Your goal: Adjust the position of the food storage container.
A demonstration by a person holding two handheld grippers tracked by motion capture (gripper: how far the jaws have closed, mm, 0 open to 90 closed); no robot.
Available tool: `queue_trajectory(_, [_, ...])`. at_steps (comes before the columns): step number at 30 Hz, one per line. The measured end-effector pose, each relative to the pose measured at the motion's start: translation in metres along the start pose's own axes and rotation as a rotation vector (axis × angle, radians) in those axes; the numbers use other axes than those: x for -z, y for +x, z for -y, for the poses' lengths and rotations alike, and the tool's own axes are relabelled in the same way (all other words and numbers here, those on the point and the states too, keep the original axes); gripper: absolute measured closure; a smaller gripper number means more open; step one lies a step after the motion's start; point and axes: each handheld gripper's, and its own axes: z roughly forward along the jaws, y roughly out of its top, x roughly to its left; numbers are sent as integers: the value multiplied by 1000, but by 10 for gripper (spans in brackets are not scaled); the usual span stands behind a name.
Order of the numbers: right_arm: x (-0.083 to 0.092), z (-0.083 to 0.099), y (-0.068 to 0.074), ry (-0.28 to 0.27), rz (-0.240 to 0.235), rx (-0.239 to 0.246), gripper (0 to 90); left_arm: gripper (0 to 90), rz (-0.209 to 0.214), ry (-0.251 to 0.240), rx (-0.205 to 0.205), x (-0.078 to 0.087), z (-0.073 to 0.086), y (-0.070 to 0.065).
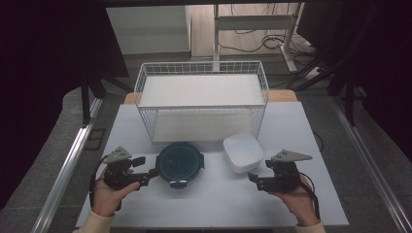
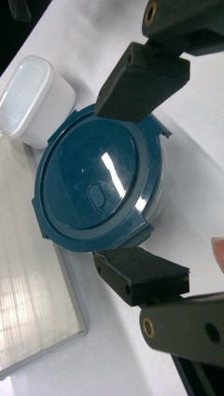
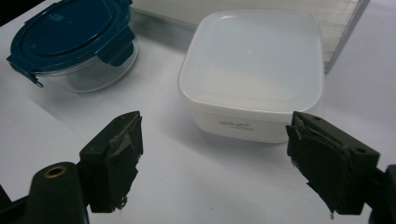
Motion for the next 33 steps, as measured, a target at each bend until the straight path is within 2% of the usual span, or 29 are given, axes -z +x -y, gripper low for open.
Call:
queue_trajectory(10, [0, 2, -4, 11, 19, 15, 185, 261, 9, -1, 4, -2, -1, 1])
queue_trajectory(24, [-4, 4, -5, 37, 19, 29, 202, 278, -11, -1, -6, 0, -1, 0])
queue_trajectory(33, [-5, 4, -3, 48, 17, 35, 205, 288, 3, 7, -4, -2, -4, -1])
